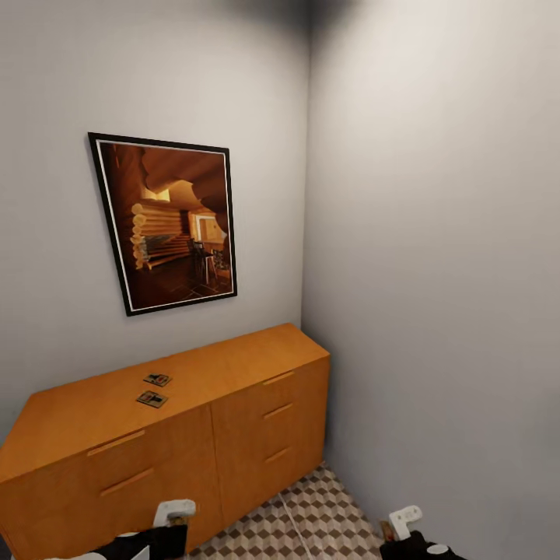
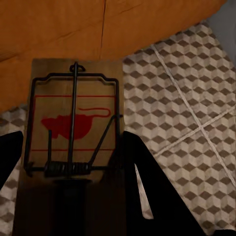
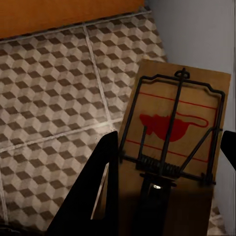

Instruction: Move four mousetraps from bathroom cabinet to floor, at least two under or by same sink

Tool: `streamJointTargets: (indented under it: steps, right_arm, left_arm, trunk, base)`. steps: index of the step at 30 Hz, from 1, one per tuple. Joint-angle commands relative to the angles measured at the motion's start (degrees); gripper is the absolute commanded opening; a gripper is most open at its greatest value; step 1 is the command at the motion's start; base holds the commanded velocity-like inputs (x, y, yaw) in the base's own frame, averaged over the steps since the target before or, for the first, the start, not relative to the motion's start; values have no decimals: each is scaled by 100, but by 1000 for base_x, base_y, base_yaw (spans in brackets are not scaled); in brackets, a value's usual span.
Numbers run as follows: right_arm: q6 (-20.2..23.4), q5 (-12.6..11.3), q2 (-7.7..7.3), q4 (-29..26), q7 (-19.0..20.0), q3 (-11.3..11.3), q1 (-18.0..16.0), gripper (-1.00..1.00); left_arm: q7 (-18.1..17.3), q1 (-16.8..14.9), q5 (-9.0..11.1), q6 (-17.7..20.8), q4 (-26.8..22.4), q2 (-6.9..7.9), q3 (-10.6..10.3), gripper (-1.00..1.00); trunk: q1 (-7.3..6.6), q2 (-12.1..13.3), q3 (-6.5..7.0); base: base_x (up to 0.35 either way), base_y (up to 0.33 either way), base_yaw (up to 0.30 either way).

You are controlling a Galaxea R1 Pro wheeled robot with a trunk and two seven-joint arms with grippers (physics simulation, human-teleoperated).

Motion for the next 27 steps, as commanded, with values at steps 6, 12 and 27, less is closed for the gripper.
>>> streamJointTargets:
  steps: [6, 12, 27]
  right_arm:
    - [-707, 93, -166, 24, 178, 45, 138, -100]
    - [-899, 574, -180, 25, 201, 45, 207, -100]
    - [-937, 741, -71, 24, -438, -7, 234, -100]
  left_arm:
    - [1119, 79, 910, -245, 11, 40, 316, -100]
    - [1314, 96, 943, -584, 12, 39, 345, -100]
    - [1316, 406, 187, -1221, 10, -58, 319, -100]
  trunk:
    - [3, -5, -2]
    - [3, -5, -2]
    - [3, -5, -2]
  base:
    - [0, 0, 0]
    - [0, 0, 0]
    - [0, 0, 0]
